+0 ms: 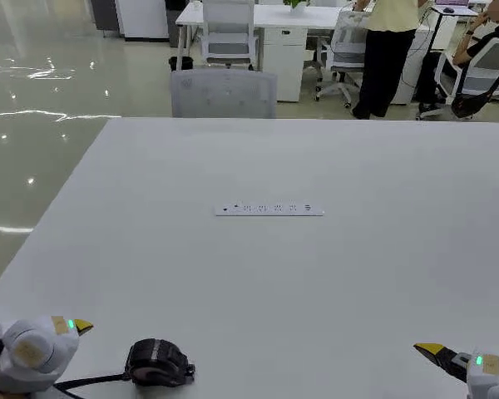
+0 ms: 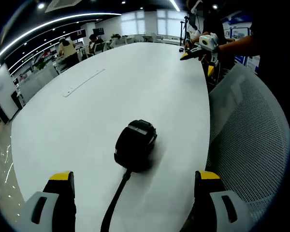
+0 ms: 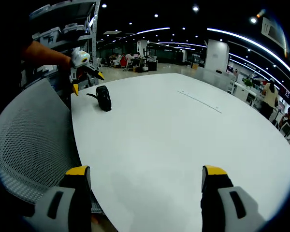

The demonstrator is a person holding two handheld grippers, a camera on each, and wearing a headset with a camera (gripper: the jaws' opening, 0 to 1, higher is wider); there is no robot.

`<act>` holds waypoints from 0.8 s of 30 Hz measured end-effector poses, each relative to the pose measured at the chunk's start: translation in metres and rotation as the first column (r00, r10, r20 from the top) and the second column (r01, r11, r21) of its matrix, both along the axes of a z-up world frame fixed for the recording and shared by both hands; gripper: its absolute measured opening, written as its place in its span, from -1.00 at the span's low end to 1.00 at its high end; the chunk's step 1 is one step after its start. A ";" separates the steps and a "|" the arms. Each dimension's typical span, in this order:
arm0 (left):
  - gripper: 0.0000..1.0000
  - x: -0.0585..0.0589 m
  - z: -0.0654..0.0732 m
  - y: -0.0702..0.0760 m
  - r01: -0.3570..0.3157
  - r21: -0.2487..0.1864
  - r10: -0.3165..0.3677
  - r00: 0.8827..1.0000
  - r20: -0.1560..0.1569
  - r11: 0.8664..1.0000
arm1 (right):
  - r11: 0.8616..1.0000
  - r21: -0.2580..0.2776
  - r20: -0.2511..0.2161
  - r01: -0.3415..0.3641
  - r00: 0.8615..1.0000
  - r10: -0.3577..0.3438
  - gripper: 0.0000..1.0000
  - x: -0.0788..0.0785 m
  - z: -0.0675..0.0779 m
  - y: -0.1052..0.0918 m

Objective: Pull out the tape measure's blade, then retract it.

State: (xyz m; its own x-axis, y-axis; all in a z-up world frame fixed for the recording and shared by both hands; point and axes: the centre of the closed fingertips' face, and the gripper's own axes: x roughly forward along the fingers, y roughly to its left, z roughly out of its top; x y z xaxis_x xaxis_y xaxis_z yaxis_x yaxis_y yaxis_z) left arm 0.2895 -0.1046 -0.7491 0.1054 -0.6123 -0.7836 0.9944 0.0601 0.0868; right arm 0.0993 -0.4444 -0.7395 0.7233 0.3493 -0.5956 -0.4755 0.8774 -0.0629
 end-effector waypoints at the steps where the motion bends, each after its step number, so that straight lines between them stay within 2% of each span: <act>1: 0.99 0.001 0.001 -0.002 0.022 0.017 -0.022 1.000 0.001 1.000 | 1.000 -0.002 0.003 -0.007 1.000 0.007 0.93 0.003 0.002 0.002; 3: 0.97 0.003 0.005 -0.008 0.053 0.037 -0.053 0.999 0.003 0.998 | 1.000 0.000 0.008 -0.017 1.000 0.017 0.94 0.009 0.006 0.005; 6: 0.94 0.004 0.012 -0.023 0.092 0.032 -0.092 0.996 -0.007 0.995 | 1.000 0.004 0.027 -0.029 0.999 0.029 0.94 0.019 0.014 0.010; 9: 0.92 0.006 0.013 -0.035 0.148 0.058 -0.149 0.989 0.017 0.987 | 0.999 0.004 0.041 -0.046 0.998 0.046 0.96 0.029 0.019 0.018; 11: 0.89 0.005 0.010 -0.041 0.205 0.098 -0.210 0.977 0.039 0.974 | 0.997 -0.003 0.048 -0.079 0.996 0.079 0.97 0.035 0.021 0.025; 15: 0.82 -0.002 0.007 -0.051 0.273 0.144 -0.280 0.960 0.029 0.951 | 0.993 -0.014 0.054 -0.114 0.992 0.114 0.98 0.043 0.026 0.034; 17: 0.65 -0.001 0.004 -0.054 0.319 0.180 -0.332 0.942 0.047 0.931 | 0.991 -0.021 0.054 -0.131 0.990 0.132 0.99 0.048 0.027 0.037; 18: 0.60 -0.002 0.002 -0.055 0.338 0.195 -0.352 0.935 0.040 0.921 | 0.989 -0.029 0.053 -0.148 0.987 0.149 0.99 0.051 0.029 0.040; 21: 0.58 -0.003 -0.001 -0.057 0.355 0.219 -0.369 0.929 0.029 0.909 | 0.986 -0.034 0.058 -0.165 0.984 0.167 0.99 0.059 0.033 0.043; 24: 0.57 -0.004 -0.005 -0.060 0.368 0.232 -0.385 0.922 0.031 0.900 | 0.984 -0.036 0.061 -0.174 0.983 0.175 0.99 0.066 0.035 0.046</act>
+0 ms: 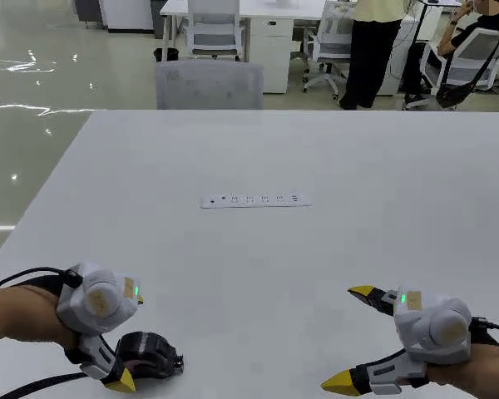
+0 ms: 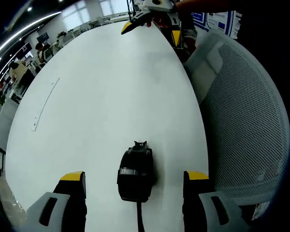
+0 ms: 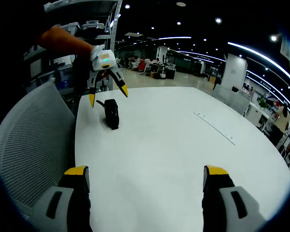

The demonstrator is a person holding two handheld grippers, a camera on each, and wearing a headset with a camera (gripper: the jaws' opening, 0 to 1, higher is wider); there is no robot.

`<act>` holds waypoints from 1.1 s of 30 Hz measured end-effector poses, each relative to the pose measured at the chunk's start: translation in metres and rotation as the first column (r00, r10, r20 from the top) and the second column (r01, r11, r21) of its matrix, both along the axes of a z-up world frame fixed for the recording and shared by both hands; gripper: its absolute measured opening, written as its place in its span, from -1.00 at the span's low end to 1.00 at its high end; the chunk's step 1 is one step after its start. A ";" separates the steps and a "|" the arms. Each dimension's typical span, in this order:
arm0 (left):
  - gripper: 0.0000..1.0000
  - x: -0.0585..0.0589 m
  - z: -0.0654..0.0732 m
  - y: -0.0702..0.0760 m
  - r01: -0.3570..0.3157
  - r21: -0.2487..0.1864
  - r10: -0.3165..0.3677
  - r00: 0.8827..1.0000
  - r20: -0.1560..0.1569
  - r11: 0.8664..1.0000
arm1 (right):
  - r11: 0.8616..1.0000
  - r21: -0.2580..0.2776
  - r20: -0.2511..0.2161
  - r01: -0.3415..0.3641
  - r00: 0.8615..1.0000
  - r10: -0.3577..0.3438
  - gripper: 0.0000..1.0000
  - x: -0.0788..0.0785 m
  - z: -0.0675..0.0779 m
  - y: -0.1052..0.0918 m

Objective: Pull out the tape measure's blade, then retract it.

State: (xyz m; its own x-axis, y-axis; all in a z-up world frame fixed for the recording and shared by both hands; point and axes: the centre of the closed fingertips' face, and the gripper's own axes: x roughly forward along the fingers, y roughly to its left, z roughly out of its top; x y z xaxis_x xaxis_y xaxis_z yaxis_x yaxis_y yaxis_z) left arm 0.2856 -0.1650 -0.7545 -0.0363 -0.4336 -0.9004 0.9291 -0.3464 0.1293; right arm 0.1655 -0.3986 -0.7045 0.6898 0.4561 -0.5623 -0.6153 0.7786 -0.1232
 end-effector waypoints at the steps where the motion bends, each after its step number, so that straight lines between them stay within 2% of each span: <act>1: 0.53 0.000 -0.001 -0.001 0.000 0.004 0.000 1.000 0.000 1.000 | 1.000 0.004 -0.002 -0.006 1.000 0.006 0.99 0.002 0.000 0.001; 3: 0.43 -0.001 -0.008 -0.001 -0.004 0.020 0.004 1.000 -0.015 1.000 | 1.000 0.004 -0.004 -0.018 1.000 0.018 0.98 0.005 -0.001 0.005; 6: 0.34 -0.003 -0.016 0.004 -0.050 0.069 0.054 0.997 -0.054 0.996 | 0.998 0.032 -0.074 -0.058 0.995 0.060 1.00 0.002 -0.011 0.016; 8: 0.31 -0.006 -0.020 0.005 -0.019 0.082 0.024 0.998 -0.059 0.996 | 0.996 0.023 -0.068 -0.084 0.994 0.086 1.00 0.005 -0.014 0.024; 10: 0.21 -0.006 -0.023 0.004 0.004 0.084 0.000 0.999 -0.046 0.996 | 0.994 0.044 -0.064 -0.097 0.993 0.100 0.97 0.009 -0.014 0.033; 12: 0.17 -0.005 -0.026 0.003 -0.002 0.089 0.006 0.999 -0.035 0.996 | 0.994 0.034 -0.054 -0.100 0.993 0.101 0.98 0.015 -0.016 0.039; 18: 0.03 -0.004 -0.030 -0.001 0.009 0.077 -0.006 0.999 -0.032 0.997 | 0.992 0.043 -0.044 -0.119 0.992 0.121 0.96 0.029 -0.021 0.058; 19: 0.00 -0.001 -0.033 0.000 0.007 0.088 -0.005 1.000 -0.024 0.996 | 0.992 0.041 -0.042 -0.123 0.991 0.125 0.96 0.034 -0.022 0.061; 20: -0.04 0.002 -0.035 0.002 0.004 0.101 -0.003 1.000 -0.003 0.995 | 0.991 0.041 -0.042 -0.125 0.991 0.127 0.96 0.036 -0.022 0.063; 21: -0.14 0.004 -0.038 0.002 0.015 0.113 -0.016 1.000 0.008 0.993 | 0.991 0.043 -0.041 -0.129 0.991 0.131 0.95 0.039 -0.023 0.066; 22: -0.34 0.009 -0.039 0.002 0.028 0.119 -0.033 0.999 0.038 0.992 | 0.990 0.044 -0.041 -0.134 0.990 0.136 0.94 0.042 -0.023 0.070; 23: -0.34 0.004 -0.041 0.003 0.022 0.123 -0.024 1.000 0.015 0.992 | 0.989 0.043 -0.047 -0.138 0.989 0.140 0.93 0.044 -0.025 0.073; 24: -0.35 0.005 -0.040 0.002 0.026 0.118 -0.028 0.999 0.020 0.993 | 0.988 0.044 -0.057 -0.148 0.987 0.150 0.91 0.045 -0.027 0.077; 26: -0.36 0.007 -0.038 0.002 -0.029 0.103 0.029 1.000 0.007 0.994 | 0.987 0.035 -0.055 -0.160 0.985 0.162 0.89 0.046 -0.028 0.082; 33: -0.37 0.006 -0.038 0.002 -0.024 0.099 0.021 0.999 0.026 0.995 | 0.981 0.023 -0.072 -0.193 0.978 0.194 0.84 0.051 -0.035 0.095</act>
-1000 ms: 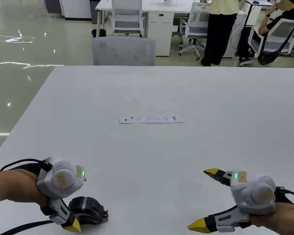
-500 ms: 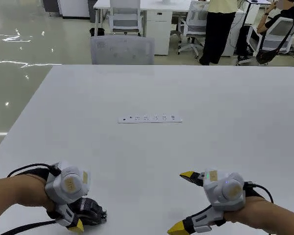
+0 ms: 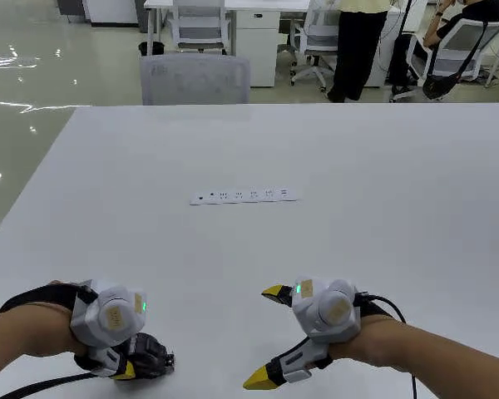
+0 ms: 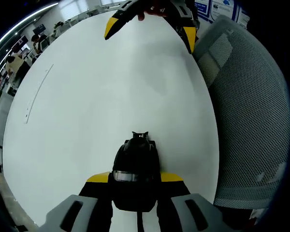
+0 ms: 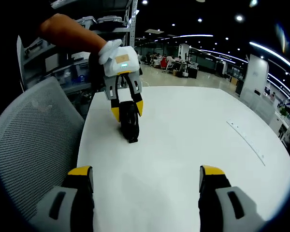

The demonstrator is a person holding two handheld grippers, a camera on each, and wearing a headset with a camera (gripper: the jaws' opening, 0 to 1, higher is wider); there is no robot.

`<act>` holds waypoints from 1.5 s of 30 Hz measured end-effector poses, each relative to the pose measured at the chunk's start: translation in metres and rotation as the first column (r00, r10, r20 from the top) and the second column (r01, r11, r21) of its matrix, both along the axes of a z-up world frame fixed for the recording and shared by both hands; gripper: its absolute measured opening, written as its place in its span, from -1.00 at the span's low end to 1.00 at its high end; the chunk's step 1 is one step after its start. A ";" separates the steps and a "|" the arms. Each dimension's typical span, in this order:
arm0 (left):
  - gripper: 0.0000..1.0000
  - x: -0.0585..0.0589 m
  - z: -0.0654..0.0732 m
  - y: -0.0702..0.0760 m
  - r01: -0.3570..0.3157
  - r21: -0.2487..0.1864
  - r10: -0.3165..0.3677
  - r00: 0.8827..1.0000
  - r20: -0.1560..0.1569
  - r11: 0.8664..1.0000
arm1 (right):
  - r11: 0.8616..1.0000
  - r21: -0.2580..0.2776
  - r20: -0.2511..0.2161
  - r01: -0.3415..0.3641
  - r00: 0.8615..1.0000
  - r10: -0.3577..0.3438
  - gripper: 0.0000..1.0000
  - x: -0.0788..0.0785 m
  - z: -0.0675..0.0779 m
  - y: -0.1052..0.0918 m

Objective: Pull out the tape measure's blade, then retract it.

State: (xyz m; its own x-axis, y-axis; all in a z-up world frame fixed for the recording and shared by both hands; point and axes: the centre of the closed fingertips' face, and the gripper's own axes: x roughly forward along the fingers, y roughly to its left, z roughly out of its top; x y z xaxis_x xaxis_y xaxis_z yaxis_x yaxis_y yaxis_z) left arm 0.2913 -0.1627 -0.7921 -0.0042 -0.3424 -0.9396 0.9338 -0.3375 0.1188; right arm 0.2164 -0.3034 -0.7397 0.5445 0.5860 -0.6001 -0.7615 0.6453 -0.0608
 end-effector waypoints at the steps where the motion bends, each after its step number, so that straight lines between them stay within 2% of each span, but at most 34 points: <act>1: -0.38 0.000 0.000 0.000 -0.001 -0.008 0.001 1.000 -0.003 1.000 | 1.000 0.005 -0.007 -0.001 1.000 0.001 0.83 0.000 -0.001 0.002; 3: -0.38 -0.001 0.000 0.000 -0.003 -0.015 0.003 1.000 -0.007 1.000 | 1.000 0.022 -0.022 -0.003 1.000 0.003 0.79 0.001 -0.003 0.005; 4: -0.37 -0.001 0.000 -0.001 -0.001 -0.013 0.001 1.000 -0.007 1.000 | 0.996 0.085 -0.094 -0.011 0.995 0.019 0.78 -0.006 -0.006 0.016; 5: -0.37 -0.001 0.000 -0.001 0.001 -0.011 -0.001 1.000 -0.006 1.000 | 0.995 0.099 -0.121 -0.022 0.992 0.034 0.81 -0.008 -0.009 0.020; 6: -0.37 -0.001 0.001 -0.001 0.001 -0.008 -0.001 1.000 -0.006 1.000 | 0.996 0.070 -0.137 -0.051 0.989 0.060 0.81 -0.010 -0.016 0.022; 8: -0.37 -0.001 0.001 -0.001 -0.002 -0.008 0.002 1.000 -0.009 1.000 | 0.997 0.001 -0.127 -0.082 0.989 0.081 0.76 -0.007 -0.026 0.021; 11: -0.37 -0.002 0.001 -0.001 -0.003 -0.024 0.003 1.000 -0.009 1.000 | 0.998 0.023 -0.128 -0.065 0.989 0.068 0.73 0.001 -0.029 0.031; 14: -0.38 -0.002 0.001 -0.002 -0.009 -0.032 0.009 1.000 -0.007 0.999 | 0.998 0.031 -0.109 -0.058 0.992 0.061 0.66 0.009 -0.028 0.039; 18: -0.37 -0.003 0.001 -0.003 -0.001 -0.016 0.001 1.000 -0.008 1.000 | 0.996 -0.007 -0.061 -0.087 0.994 0.086 0.49 0.017 -0.032 0.051; 22: -0.37 -0.003 0.000 -0.002 -0.012 -0.012 0.012 1.000 -0.013 1.000 | 0.990 -0.011 -0.080 -0.143 0.987 0.141 0.43 0.019 -0.042 0.070; 26: -0.37 -0.003 0.000 -0.002 -0.006 -0.015 0.005 1.000 -0.016 1.000 | 0.987 -0.016 -0.091 -0.162 0.983 0.159 0.22 0.022 -0.051 0.084; 29: -0.37 -0.003 0.000 -0.002 -0.010 -0.020 0.010 1.000 -0.017 1.000 | 0.982 -0.032 -0.085 -0.185 0.980 0.182 0.16 0.024 -0.054 0.093; 33: -0.37 -0.004 0.000 -0.001 -0.010 -0.019 0.010 1.000 -0.015 1.000 | 0.985 -0.035 -0.079 -0.167 0.983 0.164 -0.07 0.036 -0.058 0.095; 34: -0.37 -0.003 0.000 -0.001 -0.011 -0.020 0.011 1.000 -0.015 1.000 | 0.987 -0.046 -0.092 -0.156 0.984 0.151 -0.12 0.040 -0.061 0.092; 35: -0.37 -0.003 0.001 -0.001 -0.013 -0.022 0.012 1.000 -0.016 1.000 | 0.985 -0.077 -0.086 -0.156 0.985 0.149 -0.18 0.044 -0.065 0.088; 36: -0.37 -0.003 0.001 -0.001 -0.015 -0.025 0.015 1.000 -0.018 1.000 | 0.985 -0.069 -0.088 -0.157 0.985 0.151 -0.22 0.047 -0.065 0.090; 38: -0.37 -0.004 0.001 -0.001 -0.012 -0.030 0.012 1.000 -0.019 0.999 | 0.985 -0.067 -0.102 -0.162 0.983 0.155 -0.30 0.047 -0.067 0.091; 40: -0.37 -0.003 0.001 -0.001 -0.009 -0.027 0.008 1.000 -0.023 1.000 | 0.977 -0.091 -0.123 -0.193 0.976 0.181 -0.35 0.044 -0.074 0.091; 41: -0.37 -0.003 0.000 -0.001 -0.005 -0.022 0.004 1.000 -0.023 1.000 | 0.968 -0.116 -0.129 -0.223 0.970 0.208 -0.37 0.042 -0.078 0.092; 45: -0.37 -0.003 0.000 -0.001 -0.005 -0.020 0.005 1.000 -0.023 1.000 | 0.968 -0.110 -0.125 -0.225 0.970 0.211 -0.41 0.046 -0.080 0.101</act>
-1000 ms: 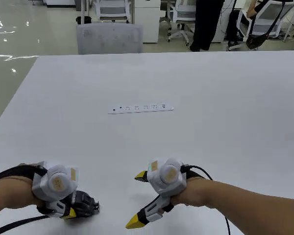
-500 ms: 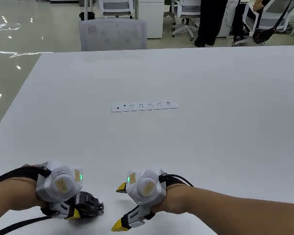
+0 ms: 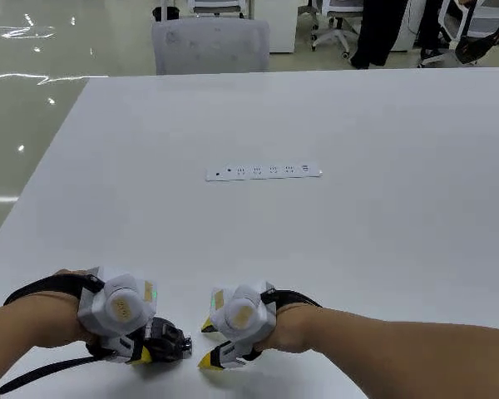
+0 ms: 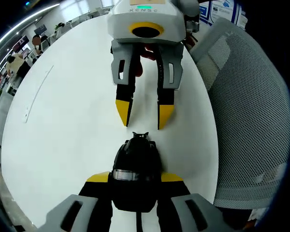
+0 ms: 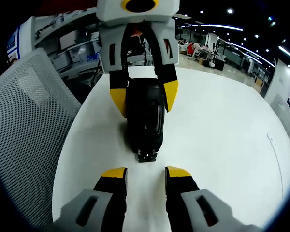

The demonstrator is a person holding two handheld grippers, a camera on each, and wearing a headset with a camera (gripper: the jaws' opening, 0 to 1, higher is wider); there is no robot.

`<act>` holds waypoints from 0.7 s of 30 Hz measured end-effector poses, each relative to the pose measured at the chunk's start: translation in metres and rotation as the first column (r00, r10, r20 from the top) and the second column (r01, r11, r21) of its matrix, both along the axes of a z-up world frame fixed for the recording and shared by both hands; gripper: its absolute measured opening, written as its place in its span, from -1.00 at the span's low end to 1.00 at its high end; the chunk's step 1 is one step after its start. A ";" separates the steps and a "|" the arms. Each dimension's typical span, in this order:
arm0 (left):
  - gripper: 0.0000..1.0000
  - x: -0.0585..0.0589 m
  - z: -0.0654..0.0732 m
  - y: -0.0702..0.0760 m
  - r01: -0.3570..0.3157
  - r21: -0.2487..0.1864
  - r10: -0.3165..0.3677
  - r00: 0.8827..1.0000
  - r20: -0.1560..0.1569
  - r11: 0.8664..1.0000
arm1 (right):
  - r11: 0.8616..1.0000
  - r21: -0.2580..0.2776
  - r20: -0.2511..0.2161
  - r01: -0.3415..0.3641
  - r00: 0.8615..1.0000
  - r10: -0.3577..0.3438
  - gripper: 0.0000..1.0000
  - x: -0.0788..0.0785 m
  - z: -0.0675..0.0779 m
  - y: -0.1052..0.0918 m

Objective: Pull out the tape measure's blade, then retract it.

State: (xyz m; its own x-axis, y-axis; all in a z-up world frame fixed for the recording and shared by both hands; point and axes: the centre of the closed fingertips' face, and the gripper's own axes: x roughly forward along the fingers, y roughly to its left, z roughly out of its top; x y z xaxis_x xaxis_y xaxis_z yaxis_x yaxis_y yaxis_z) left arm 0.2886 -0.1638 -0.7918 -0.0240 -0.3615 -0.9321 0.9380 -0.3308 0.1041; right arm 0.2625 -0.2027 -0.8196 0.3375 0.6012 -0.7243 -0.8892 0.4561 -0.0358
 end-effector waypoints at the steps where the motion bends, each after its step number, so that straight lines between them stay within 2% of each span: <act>1: -0.37 0.000 0.000 0.000 -0.002 -0.006 0.002 1.000 -0.003 1.000 | 1.000 0.005 0.008 0.007 1.000 -0.007 -0.46 0.004 0.001 0.003; 4: -0.37 0.000 0.000 0.000 -0.012 -0.012 0.012 1.000 -0.011 1.000 | 1.000 0.027 0.003 0.011 1.000 -0.011 -0.51 0.008 0.000 0.011; 7: -0.37 0.000 -0.001 0.000 -0.002 -0.008 0.002 1.000 0.003 1.000 | 1.000 0.029 -0.001 0.002 1.000 -0.002 -0.50 0.007 -0.002 0.018; 9: -0.37 0.000 -0.002 0.000 0.002 -0.004 -0.002 1.000 0.015 1.000 | 1.000 0.022 0.035 -0.016 0.999 0.015 -0.57 0.011 -0.001 0.022; 11: -0.37 0.001 -0.002 0.000 0.005 -0.001 -0.005 1.000 0.016 1.000 | 0.999 0.041 0.002 0.005 1.000 -0.005 -0.57 0.011 -0.001 0.020; 17: -0.37 0.001 -0.002 -0.001 0.008 -0.003 -0.008 1.000 0.003 1.000 | 1.000 0.026 0.000 -0.012 1.000 0.012 -0.59 0.009 -0.001 0.018; 19: -0.37 0.002 -0.002 -0.001 0.006 -0.009 -0.006 1.000 -0.001 1.000 | 1.000 0.026 -0.024 0.001 1.000 0.000 -0.64 0.007 -0.002 0.015; 21: -0.37 0.001 -0.002 -0.001 0.005 -0.011 -0.005 1.000 0.002 1.000 | 0.999 0.031 -0.029 0.012 1.000 -0.011 -0.68 0.008 -0.001 0.014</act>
State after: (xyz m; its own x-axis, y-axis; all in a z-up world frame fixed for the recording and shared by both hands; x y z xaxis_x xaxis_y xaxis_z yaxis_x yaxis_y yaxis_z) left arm 0.2895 -0.1651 -0.7940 -0.0240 -0.3717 -0.9280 0.9361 -0.3343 0.1096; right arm 0.2704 -0.1889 -0.8211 0.3242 0.6195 -0.7149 -0.8843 0.4669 0.0036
